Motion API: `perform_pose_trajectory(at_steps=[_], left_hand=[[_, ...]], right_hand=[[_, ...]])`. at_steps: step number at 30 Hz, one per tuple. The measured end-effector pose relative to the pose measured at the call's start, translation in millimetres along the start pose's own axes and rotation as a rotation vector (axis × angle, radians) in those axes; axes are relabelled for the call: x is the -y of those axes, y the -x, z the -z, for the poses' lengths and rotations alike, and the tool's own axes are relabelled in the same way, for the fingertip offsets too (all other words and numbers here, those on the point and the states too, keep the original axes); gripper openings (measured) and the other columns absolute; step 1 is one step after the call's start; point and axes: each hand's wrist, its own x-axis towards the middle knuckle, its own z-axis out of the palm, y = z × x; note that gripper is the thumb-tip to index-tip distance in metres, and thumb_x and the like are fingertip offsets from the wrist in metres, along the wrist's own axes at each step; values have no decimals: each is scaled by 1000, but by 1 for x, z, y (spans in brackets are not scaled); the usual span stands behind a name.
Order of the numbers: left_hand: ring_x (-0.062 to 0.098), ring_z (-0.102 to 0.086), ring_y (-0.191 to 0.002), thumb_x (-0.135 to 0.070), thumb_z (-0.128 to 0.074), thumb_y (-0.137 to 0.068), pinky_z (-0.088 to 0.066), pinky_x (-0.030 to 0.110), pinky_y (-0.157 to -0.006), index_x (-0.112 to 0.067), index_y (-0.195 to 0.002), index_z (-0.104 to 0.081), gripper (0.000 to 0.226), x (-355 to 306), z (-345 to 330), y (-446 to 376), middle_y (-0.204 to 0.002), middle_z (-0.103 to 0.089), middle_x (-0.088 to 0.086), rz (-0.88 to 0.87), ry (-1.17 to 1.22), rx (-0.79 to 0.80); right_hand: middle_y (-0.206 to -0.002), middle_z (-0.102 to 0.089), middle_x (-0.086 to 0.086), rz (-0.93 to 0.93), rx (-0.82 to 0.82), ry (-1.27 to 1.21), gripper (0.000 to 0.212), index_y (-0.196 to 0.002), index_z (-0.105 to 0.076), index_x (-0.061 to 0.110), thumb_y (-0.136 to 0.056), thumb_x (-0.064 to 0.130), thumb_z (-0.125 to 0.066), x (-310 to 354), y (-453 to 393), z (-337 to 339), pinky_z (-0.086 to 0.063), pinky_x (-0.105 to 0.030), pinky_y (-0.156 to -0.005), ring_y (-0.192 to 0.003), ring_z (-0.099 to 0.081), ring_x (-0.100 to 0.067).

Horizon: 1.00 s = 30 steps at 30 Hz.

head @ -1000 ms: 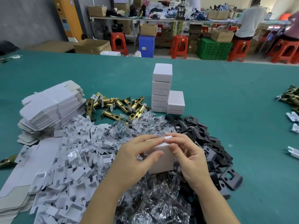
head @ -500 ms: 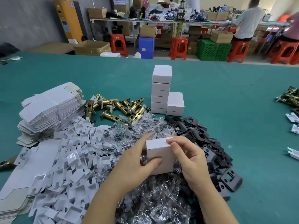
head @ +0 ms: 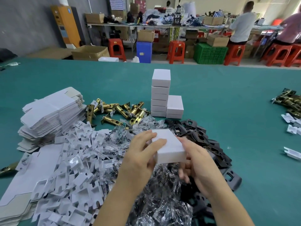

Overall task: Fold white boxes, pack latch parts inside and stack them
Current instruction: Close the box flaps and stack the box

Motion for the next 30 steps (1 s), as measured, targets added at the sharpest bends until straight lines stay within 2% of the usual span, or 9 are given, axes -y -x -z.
perform_pose_trajectory(at_steps=[2, 5, 8, 11, 13, 16, 19, 24, 30], left_hand=[[33, -52, -131, 4, -64, -81, -41, 40, -112, -6, -123, -71, 44, -2, -4, 1, -131, -62, 20, -72, -69, -46], [31, -49, -136, -4, -53, -90, -38, 40, -114, -10, -138, -61, 49, -3, -10, 2, -139, -57, 19, -83, -75, -25], [14, -41, -137, -9, -69, -85, -42, 34, -109, -26, -155, -37, 78, 7, -17, 3, -154, -43, 7, 123, -74, 118], [-14, -23, -126, -38, -59, -95, -30, 18, -107, -50, -157, -12, 79, 21, -22, 6, -157, -23, -20, 379, 17, 233], [-14, -24, -126, -42, -56, -99, -28, 23, -110, -52, -155, -13, 71, 30, -26, 7, -155, -25, -21, 486, 115, 219], [1, -39, -133, -40, -58, -99, -38, 39, -116, -49, -154, -22, 66, 36, -32, 3, -155, -32, -19, 617, 189, 203], [-7, -29, -129, -39, -58, -99, -25, 28, -112, -45, -154, -26, 63, 37, -36, 3, -155, -31, -20, 623, 156, 207], [-25, -33, -108, -39, -56, -100, -25, 9, -97, -42, -152, -33, 57, 41, -40, 5, -145, -31, -26, 602, 147, 218], [-11, -30, -123, -41, -55, -100, -27, 18, -105, -43, -151, -35, 56, 44, -44, 8, -149, -29, -26, 599, 115, 224]], right_hand=[[-79, -72, -5, -30, 12, -61, 52, -130, -66, 25, -83, 47, -75, -1, 2, 1, -42, -24, -35, -45, -56, -21], [-75, -70, -8, -82, -20, -168, 56, -129, -66, 13, -79, 38, -71, -3, 2, -2, -45, -24, -36, -45, -54, -16], [-75, -72, -8, -75, -94, -234, 37, -126, -66, 10, -93, 28, -66, -5, -5, 2, -48, -23, -39, -47, -55, -15], [-81, -77, -9, -36, -191, -224, 31, -131, -63, 13, -102, 21, -58, 1, -21, 19, -50, -23, -42, -51, -59, -13], [-79, -78, -9, 8, -266, -205, 33, -136, -60, 14, -103, 17, -57, 13, -38, 32, -51, -22, -43, -51, -61, -13], [-84, -76, -10, 94, -381, -91, 34, -139, -59, 12, -105, 12, -56, 37, -75, 48, -53, -21, -46, -51, -63, -11], [-99, -69, -13, 131, -451, 32, 34, -139, -58, 9, -106, 13, -52, 58, -113, 54, -54, -20, -50, -53, -62, -9], [-94, -64, -13, 126, -557, 25, 30, -131, -57, 3, -105, 13, -46, 79, -174, 57, -52, -20, -45, -47, -62, -8], [-116, -61, -13, 76, -581, 239, 41, -145, -50, 9, -107, 16, -37, 58, -216, 52, -47, -19, -39, -59, -66, -15]])
